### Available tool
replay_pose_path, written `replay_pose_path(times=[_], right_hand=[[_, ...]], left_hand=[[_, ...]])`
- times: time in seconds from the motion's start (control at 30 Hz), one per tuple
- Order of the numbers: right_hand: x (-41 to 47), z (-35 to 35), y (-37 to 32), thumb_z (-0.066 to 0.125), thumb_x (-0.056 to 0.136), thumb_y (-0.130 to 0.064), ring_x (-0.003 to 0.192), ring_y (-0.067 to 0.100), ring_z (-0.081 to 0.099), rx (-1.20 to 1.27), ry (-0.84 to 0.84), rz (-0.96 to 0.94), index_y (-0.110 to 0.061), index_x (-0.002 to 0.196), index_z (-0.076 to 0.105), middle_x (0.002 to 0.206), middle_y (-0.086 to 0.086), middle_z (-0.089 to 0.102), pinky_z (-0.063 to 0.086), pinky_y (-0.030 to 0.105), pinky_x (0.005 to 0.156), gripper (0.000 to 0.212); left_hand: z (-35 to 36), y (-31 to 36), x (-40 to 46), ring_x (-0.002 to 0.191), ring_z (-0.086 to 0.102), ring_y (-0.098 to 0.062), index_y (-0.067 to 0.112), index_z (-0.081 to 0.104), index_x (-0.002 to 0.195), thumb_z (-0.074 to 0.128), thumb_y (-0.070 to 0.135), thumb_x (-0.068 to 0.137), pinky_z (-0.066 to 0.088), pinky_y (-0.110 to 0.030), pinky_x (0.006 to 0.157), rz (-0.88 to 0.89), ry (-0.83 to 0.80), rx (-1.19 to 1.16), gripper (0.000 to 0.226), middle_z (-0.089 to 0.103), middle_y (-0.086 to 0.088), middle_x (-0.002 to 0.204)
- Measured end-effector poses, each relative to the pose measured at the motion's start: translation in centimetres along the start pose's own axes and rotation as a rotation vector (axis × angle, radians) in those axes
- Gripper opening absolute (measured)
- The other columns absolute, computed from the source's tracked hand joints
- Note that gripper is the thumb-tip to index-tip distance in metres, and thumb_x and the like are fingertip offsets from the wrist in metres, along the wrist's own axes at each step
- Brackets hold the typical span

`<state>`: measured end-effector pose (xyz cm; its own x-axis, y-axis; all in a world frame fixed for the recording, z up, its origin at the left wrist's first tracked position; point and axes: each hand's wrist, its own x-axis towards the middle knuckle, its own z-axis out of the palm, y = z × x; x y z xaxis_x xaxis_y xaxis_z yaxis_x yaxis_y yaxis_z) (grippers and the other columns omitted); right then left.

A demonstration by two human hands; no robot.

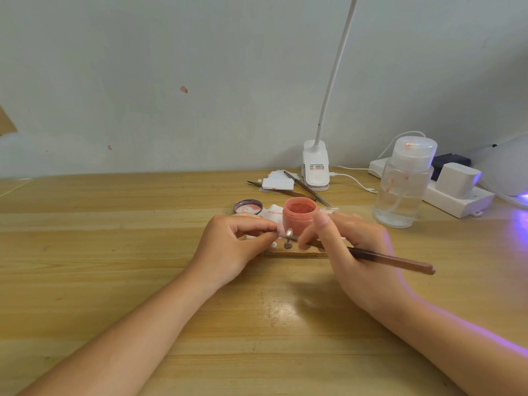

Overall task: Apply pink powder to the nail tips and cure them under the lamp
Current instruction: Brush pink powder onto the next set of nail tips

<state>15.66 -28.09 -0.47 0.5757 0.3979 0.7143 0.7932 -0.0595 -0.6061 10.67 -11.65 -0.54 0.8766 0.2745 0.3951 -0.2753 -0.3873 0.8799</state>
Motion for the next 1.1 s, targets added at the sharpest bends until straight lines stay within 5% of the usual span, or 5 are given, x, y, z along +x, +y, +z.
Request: replay_pose_path(times=[0.3,0.77,0.93,1.1], right_hand=[[0.02,0.04,-0.08,0.036,0.09,-0.036,0.067,0.014,0.06,0.026,0.022,0.009,-0.009,0.063,0.067,0.064,-0.004,0.064,0.046,0.036,0.069,0.049],[0.08,0.09,0.12,0.035,0.09,-0.036,0.07,0.006,0.059,-0.008,0.037,0.024,-0.013,0.068,0.068,0.067,-0.011,0.064,0.044,0.028,0.069,0.046],[-0.16,0.06,0.1,0.035,0.091,-0.035,0.066,0.014,0.062,0.104,0.079,0.029,-0.009,0.062,0.066,0.062,0.0,0.065,0.048,0.042,0.07,0.05],[-0.07,0.16,0.12,0.035,0.091,-0.038,0.073,0.006,0.059,-0.01,0.033,0.031,-0.015,0.07,0.069,0.069,-0.01,0.065,0.044,0.027,0.07,0.046]], left_hand=[[0.08,-0.1,0.01,0.06,0.062,-0.002,0.015,0.073,0.073,0.07,-0.002,0.071,0.047,-0.013,0.06,-0.022,-0.019,-0.065,0.018,0.069,0.012,0.066],[0.13,-0.29,0.04,0.056,0.06,-0.003,0.01,0.072,0.077,0.069,-0.003,0.072,0.044,-0.012,0.054,-0.044,-0.028,-0.115,0.014,0.07,0.007,0.066],[0.1,-0.34,0.06,0.057,0.06,-0.003,0.013,0.072,0.074,0.07,-0.002,0.072,0.044,-0.013,0.054,-0.061,-0.023,-0.095,0.015,0.069,0.007,0.063],[0.1,-0.22,0.01,0.057,0.061,-0.004,0.012,0.073,0.075,0.069,-0.002,0.073,0.045,-0.013,0.053,-0.06,-0.018,-0.106,0.015,0.07,0.004,0.064]])
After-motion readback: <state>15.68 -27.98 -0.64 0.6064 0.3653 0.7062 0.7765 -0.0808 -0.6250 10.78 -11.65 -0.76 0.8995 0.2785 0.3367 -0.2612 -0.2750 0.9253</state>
